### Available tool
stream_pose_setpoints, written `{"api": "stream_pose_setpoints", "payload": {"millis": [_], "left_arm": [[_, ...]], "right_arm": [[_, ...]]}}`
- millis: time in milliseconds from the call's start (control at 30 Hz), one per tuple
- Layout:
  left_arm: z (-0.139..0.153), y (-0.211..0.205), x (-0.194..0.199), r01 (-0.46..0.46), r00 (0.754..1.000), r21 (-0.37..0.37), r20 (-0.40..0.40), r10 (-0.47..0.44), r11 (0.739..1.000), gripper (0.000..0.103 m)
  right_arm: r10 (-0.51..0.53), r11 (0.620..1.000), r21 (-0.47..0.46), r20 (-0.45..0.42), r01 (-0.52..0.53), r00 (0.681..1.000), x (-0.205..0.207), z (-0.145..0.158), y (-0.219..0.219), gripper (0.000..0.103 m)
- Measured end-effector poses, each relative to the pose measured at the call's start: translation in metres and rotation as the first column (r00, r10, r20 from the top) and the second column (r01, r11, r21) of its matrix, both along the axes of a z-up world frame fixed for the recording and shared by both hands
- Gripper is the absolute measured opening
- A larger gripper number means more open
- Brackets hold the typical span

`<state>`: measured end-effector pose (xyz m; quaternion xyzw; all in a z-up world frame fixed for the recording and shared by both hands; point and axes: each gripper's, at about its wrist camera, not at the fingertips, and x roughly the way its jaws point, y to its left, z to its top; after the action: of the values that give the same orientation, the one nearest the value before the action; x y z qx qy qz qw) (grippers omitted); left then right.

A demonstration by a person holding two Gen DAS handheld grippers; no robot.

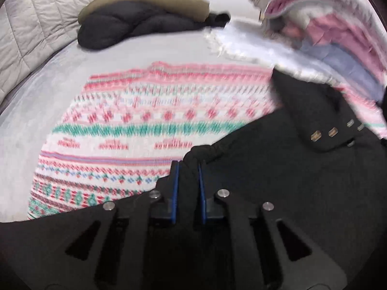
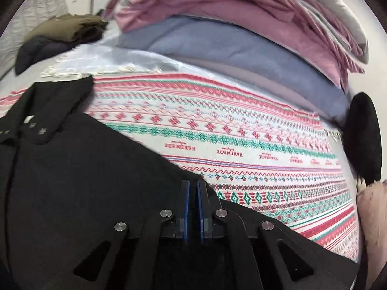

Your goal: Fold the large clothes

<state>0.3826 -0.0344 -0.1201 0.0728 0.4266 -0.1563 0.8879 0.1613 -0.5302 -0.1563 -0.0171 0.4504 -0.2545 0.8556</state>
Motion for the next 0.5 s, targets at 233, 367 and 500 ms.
{"api": "stream_pose_setpoints", "payload": {"millis": [233, 367, 500], "left_arm": [[0.018, 0.007, -0.018, -0.080, 0.996, 0.019, 0.044, 0.079, 0.997, 0.070], [0.042, 0.022, -0.065, -0.060, 0.997, -0.045, 0.043, 0.062, 0.997, 0.081], [0.054, 0.025, -0.111, -0.007, 1.000, 0.003, 0.013, 0.006, 1.000, 0.082]], "right_arm": [[-0.021, 0.999, 0.045, 0.106, 0.016, 0.994, -0.022, 0.006, -0.010, 0.010], [0.030, 0.976, 0.205, 0.182, -0.068, 0.983, -0.073, 0.038, -0.007, 0.060], [0.083, 0.950, 0.280, 0.201, -0.138, 0.976, -0.138, 0.059, 0.016, 0.068]]}}
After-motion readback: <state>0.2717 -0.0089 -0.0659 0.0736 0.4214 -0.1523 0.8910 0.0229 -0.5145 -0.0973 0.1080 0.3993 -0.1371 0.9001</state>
